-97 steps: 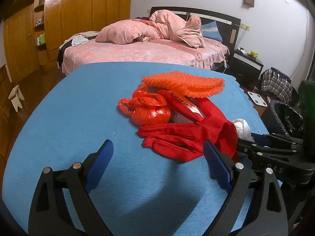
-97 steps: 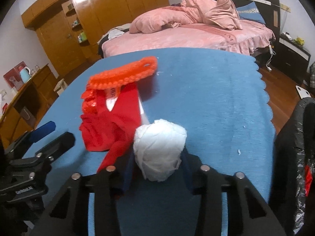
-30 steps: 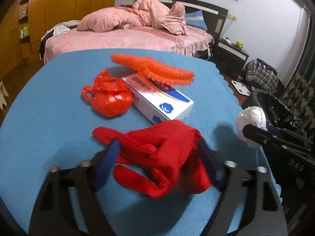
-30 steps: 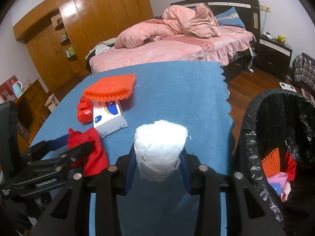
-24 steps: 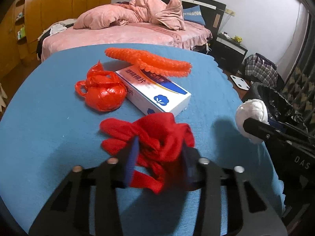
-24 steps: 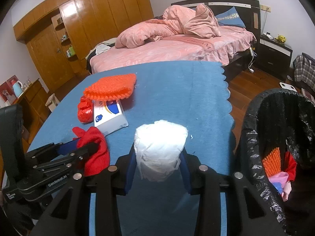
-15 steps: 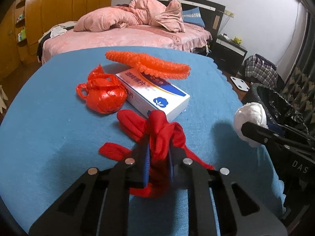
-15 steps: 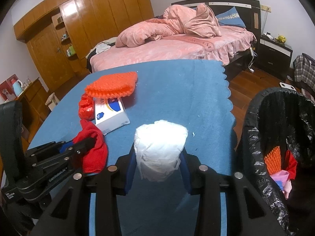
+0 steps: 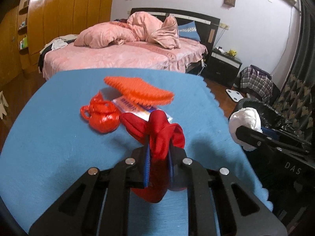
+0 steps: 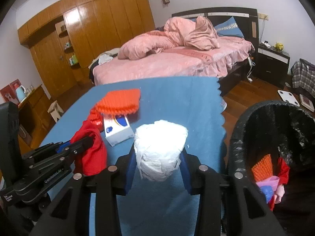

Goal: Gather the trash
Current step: 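Grasp the white tissue ball with the right tool while the left tool grasps the red glove, then carry the tissue ball and red glove over the bin and open both tools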

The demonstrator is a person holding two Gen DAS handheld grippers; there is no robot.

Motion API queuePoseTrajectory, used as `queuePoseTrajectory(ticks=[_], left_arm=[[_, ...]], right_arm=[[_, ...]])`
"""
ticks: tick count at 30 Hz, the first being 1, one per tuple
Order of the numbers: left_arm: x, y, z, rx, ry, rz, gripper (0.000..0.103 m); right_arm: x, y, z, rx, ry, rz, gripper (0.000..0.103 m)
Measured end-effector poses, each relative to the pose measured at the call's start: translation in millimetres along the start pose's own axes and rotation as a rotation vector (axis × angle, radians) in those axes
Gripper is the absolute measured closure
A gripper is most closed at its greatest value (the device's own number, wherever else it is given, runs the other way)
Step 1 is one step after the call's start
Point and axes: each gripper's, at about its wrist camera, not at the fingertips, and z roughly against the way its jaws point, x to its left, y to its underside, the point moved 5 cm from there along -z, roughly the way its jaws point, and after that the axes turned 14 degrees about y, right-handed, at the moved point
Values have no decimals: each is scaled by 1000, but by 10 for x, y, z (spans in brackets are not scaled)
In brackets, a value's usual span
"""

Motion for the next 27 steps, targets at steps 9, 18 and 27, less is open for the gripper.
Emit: queuePoseTrajectory(ticks=[9,18,27], left_arm=[[-398,-196,119,-39,45,-46,89],[-910,-289,102,-53,125,-110,89],[-1487,-367,-76,-47,218,-172,89]], right_arm=[[-221,-171,322,-78,20,-38,63],[-673,-243,671,-145,87,-89,63],[-1333,-164,886,-166,198,-177,63]])
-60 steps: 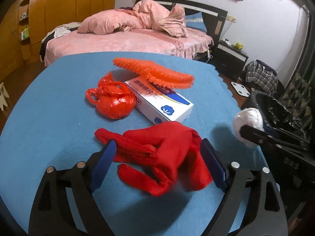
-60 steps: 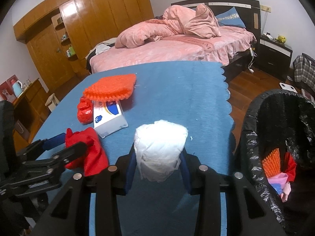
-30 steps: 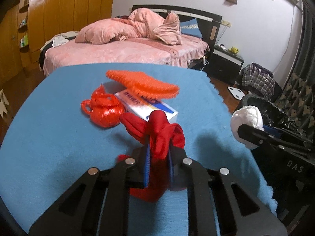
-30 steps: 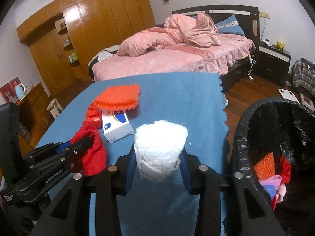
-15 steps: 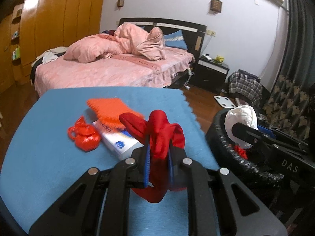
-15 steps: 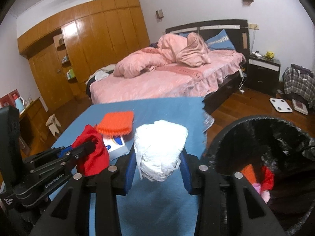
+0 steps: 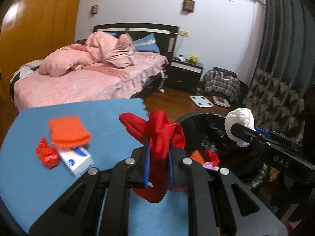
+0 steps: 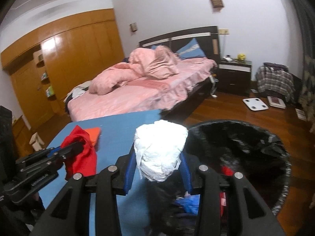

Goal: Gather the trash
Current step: 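Carry the tissue ball and red glove over the bin and open both tools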

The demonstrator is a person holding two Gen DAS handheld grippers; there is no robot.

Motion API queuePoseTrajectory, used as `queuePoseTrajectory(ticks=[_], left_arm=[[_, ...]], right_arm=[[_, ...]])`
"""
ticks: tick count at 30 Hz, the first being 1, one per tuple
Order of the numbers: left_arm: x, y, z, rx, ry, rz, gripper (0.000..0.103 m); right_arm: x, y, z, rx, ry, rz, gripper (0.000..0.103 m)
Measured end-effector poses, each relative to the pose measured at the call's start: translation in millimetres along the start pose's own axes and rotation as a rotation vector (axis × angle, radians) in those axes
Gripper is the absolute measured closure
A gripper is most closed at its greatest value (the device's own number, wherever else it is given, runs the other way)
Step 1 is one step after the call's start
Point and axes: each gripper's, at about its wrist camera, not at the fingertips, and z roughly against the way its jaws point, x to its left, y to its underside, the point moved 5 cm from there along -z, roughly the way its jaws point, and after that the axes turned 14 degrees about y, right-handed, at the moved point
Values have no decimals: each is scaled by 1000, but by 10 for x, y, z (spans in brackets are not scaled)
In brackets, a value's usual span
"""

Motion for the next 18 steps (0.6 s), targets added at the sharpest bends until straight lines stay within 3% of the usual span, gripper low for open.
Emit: queuePoseTrajectory(ticks=[9,18], left_arm=[[-523,-111,-443,19,98,-58,89],[-891,-109,-987,87,171,-96,89]], right_arm=[[-702,-58,17,-18,108,-68,63],[-1126,-4,-46,-5,170,-110,63]])
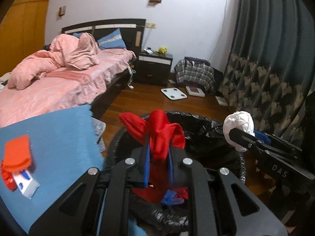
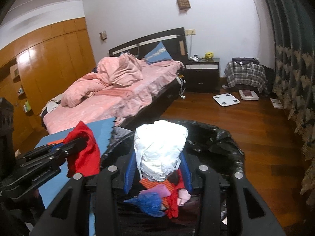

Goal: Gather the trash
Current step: 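Carry the tissue ball and red glove over the bin and open both tools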

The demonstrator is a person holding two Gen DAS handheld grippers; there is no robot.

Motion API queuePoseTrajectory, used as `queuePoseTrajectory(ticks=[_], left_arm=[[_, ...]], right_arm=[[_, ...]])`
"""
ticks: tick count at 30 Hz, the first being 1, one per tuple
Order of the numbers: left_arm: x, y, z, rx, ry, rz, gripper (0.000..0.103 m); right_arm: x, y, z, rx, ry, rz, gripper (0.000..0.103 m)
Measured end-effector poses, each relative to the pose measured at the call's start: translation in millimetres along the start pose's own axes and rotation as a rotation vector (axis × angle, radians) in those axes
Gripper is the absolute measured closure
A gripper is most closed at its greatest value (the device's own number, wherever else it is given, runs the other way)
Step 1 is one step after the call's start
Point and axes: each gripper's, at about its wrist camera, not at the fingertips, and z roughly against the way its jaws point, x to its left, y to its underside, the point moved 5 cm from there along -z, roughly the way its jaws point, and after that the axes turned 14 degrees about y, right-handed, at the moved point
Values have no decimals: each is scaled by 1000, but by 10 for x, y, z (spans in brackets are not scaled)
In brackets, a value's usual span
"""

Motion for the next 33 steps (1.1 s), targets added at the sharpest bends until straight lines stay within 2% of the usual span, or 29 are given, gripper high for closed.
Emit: queuePoseTrajectory(ticks=[10,13,14,15,17,20,22,24,27,33], left_arm=[[-115,-55,-512,73,47,-10,88],[-149,-56,-603,90,68,-6,75],[-148,-55,-610,91,75,-5,65],[-143,-54,-607,88,81,-4,60],[-143,-55,-580,82,81,-6,53],[-98,-84,-518,64,69,0,46],[-45,-95,-442,50,48,2,40],[8,-101,-368,35,27,8,29],[107,-101,-225,13,-7,16,19],[376,-32,137,-21,-92,36,12]], right_arm=[[-285,61,-225,37,47,-24,63],[-353,95,-282,49,68,-30,60],[-369,100,-296,53,72,-33,60],[-395,120,-310,60,77,-38,59],[-432,150,-317,64,85,-43,57],[-466,167,-292,58,104,-50,45],[-475,157,-271,50,117,-53,27],[-468,141,-235,37,132,-56,17],[-430,122,-192,24,136,-56,7],[-258,122,-123,25,108,-54,6]])
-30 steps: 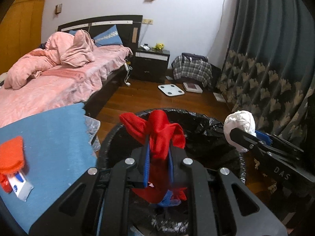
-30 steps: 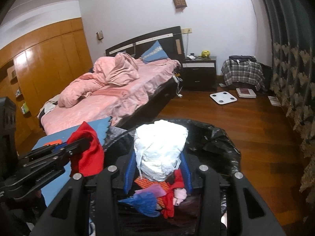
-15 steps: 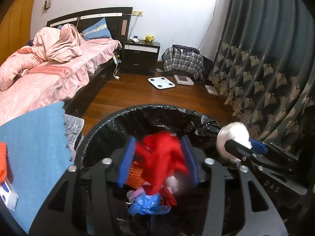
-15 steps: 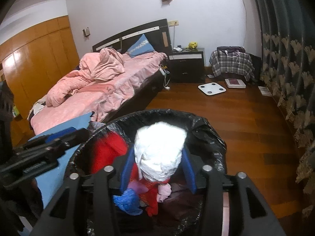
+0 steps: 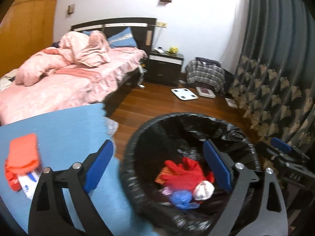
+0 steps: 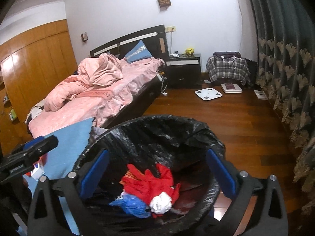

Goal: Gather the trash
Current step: 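Carry the tissue ball and red glove over the bin and open both tools, then move both tools back over the red bag and white box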

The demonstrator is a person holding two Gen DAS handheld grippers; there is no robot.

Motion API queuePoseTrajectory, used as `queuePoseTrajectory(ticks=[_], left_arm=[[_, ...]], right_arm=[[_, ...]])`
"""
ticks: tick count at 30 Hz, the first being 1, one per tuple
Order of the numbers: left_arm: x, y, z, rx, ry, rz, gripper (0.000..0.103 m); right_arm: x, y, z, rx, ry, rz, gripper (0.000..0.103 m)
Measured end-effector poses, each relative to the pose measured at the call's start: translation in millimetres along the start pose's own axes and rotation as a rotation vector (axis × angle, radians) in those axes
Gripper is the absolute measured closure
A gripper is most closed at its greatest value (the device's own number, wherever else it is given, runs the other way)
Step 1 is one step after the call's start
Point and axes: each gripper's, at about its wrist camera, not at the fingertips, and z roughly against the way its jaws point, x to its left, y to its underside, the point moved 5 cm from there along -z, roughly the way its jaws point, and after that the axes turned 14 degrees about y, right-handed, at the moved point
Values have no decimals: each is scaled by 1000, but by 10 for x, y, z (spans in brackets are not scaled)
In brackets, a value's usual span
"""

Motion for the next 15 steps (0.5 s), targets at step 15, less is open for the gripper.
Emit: queuePoseTrajectory(ticks=[15], left_arm=[[1162,565,1017,-32,-278,112,11]], right_arm=[[1384,292,182,22,-186,176,6]])
